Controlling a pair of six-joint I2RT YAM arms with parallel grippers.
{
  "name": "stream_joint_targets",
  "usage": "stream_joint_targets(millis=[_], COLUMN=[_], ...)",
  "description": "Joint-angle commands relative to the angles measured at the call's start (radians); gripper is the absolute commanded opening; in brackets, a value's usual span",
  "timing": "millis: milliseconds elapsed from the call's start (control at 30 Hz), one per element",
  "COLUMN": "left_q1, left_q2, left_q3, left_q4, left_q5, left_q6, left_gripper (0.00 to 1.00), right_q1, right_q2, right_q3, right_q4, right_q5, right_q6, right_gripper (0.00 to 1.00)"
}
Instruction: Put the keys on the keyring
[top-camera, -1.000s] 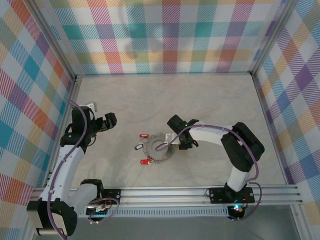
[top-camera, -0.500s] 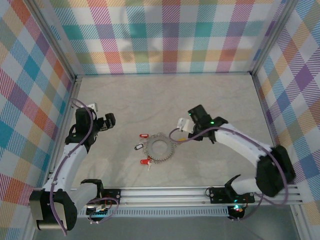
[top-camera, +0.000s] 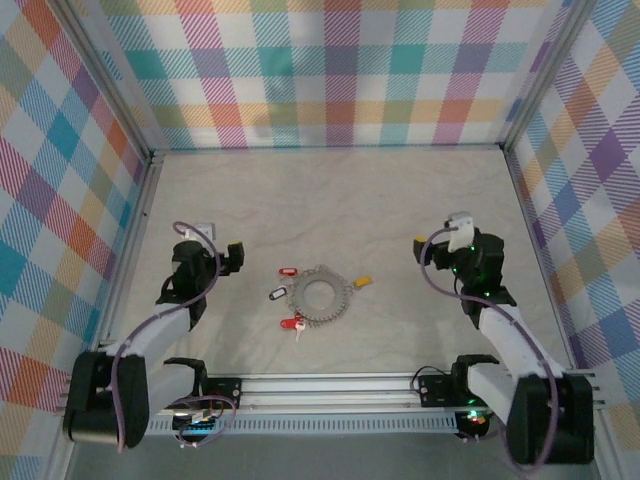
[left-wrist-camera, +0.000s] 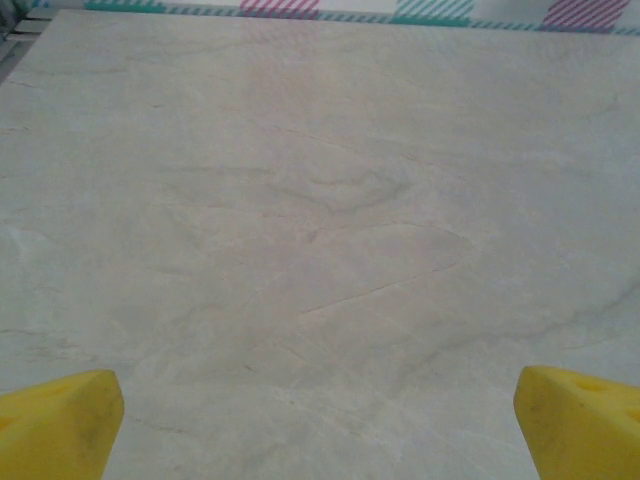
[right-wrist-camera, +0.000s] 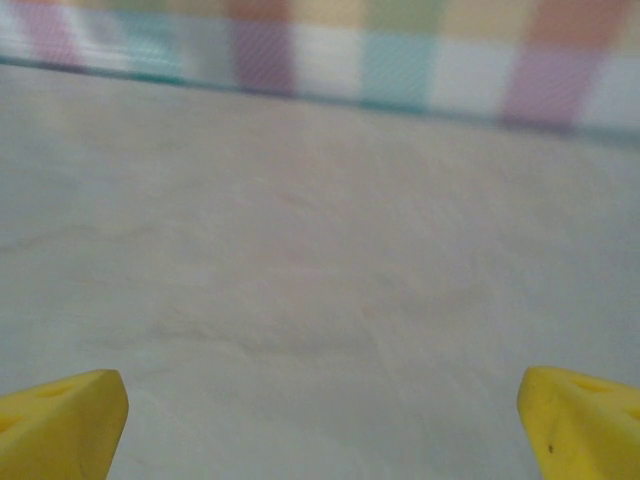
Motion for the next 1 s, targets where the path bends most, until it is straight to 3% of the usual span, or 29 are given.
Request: stream_joint_targets(millis=[0, 367, 400, 467, 533, 967], left_q1=[-0.009, 0.028, 0.032, 0.041, 0.041, 0.043], left_q2=[0.076, 0.421, 0.436, 0.443, 0.446, 0.448], left_q3=[-0.017, 0.083, 0.078, 0.07, 0.073, 0.076], left_q4=[0.233, 0.355, 0.38, 0.396, 0.395, 0.392], left_q5=[-0.022, -0.007, 0.002, 0.019, 0.02, 0.019], left_q6=[0.028, 0.004, 0.002, -0.003, -0.003, -0.003], left_gripper=[1.0, 1.0, 1.0, 1.0, 1.0, 1.0], right_q1=[-0.027, -0.058, -0.057, -0.057, -0.045, -0.01], right_q2=[0.107, 0.553, 0.524, 0.546, 0.531, 0.532], right_q3=[-0.066, -0.055, -0.037, -0.025, 0.005, 0.051], right_q4=[0.342, 0.73, 0.643, 0.667, 0.574, 0.49], right_q5=[-0.114, -0.07, -0.053, -0.03, 0.011, 0.077], right_q6=[0.101, 0.108, 0.103, 0.115, 0.115, 0.095], right_gripper=[1.0, 1.0, 1.0, 1.0, 1.0, 1.0])
